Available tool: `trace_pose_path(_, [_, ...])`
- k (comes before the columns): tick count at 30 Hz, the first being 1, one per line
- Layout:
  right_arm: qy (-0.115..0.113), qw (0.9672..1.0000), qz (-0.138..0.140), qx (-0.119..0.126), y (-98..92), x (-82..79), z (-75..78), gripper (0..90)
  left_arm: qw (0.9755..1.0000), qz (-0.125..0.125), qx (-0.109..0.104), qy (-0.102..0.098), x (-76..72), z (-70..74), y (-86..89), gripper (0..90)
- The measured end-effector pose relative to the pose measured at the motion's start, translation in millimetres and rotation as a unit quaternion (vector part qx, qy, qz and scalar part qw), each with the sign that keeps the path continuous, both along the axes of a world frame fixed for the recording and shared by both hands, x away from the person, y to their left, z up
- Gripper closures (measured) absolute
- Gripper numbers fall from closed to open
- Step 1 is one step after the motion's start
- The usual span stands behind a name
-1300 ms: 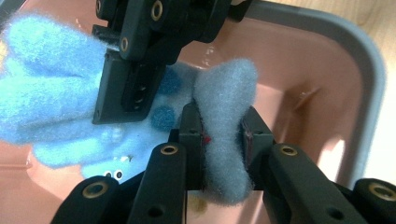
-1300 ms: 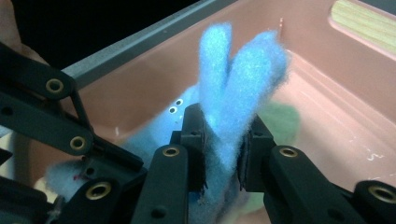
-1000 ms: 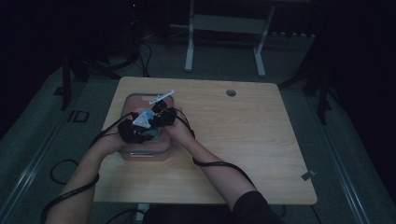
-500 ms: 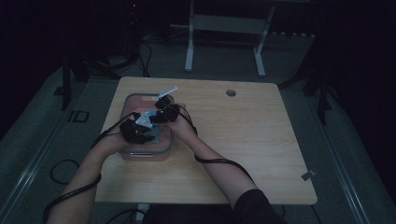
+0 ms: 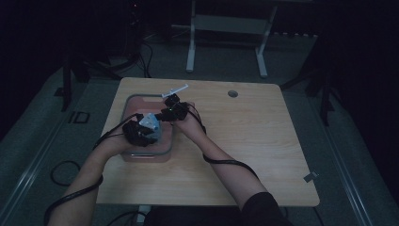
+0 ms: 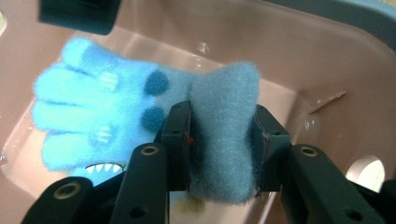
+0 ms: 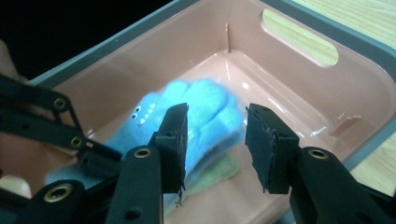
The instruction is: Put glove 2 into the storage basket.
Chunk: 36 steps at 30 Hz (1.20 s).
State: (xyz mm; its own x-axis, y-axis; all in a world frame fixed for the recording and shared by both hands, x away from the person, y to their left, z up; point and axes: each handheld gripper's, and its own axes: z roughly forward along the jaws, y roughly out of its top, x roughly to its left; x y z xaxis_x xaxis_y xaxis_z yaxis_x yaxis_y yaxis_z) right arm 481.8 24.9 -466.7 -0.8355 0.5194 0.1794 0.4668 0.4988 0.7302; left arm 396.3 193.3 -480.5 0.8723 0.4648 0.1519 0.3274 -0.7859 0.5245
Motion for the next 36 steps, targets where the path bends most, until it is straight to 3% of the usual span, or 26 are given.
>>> trace_pose_path(6, [-0.006, 0.9999, 0.012, 0.005, -8.7, -7.3, 3.6, 55.3, 0.9998, 0.01, -0.015, -0.006, -4.7, 8.5, -0.5, 47.0])
trace_pose_path(10, [-0.007, 0.9997, 0.02, 0.009, -16.4, -12.4, 6.9, 52.0, 0.9991, 0.033, -0.027, -0.009, -8.4, 12.6, 0.7, 38.1])
trace_pose_path(16, [-0.01, 0.9992, 0.039, 0.008, -26.4, -18.9, 8.3, 42.6, 0.9967, 0.066, -0.046, 0.005, -11.3, 13.1, 0.1, 15.3])
trace_pose_path(25, [-0.006, 0.9983, 0.053, 0.024, -33.8, -22.5, 11.8, 26.0, 0.992, 0.089, -0.09, -0.001, -13.6, 15.7, -2.3, 3.0])
trace_pose_path(33, [-0.005, 0.9976, 0.056, 0.039, -41.1, -23.3, 11.3, 20.0, 0.9896, 0.083, -0.118, -0.006, -21.6, 18.4, -9.6, 2.5])
trace_pose_path(36, [-0.015, 0.9976, 0.058, 0.034, -42.7, -24.7, 11.5, 19.3, 0.9892, 0.077, -0.124, -0.012, -24.8, 19.7, -14.6, 2.5])
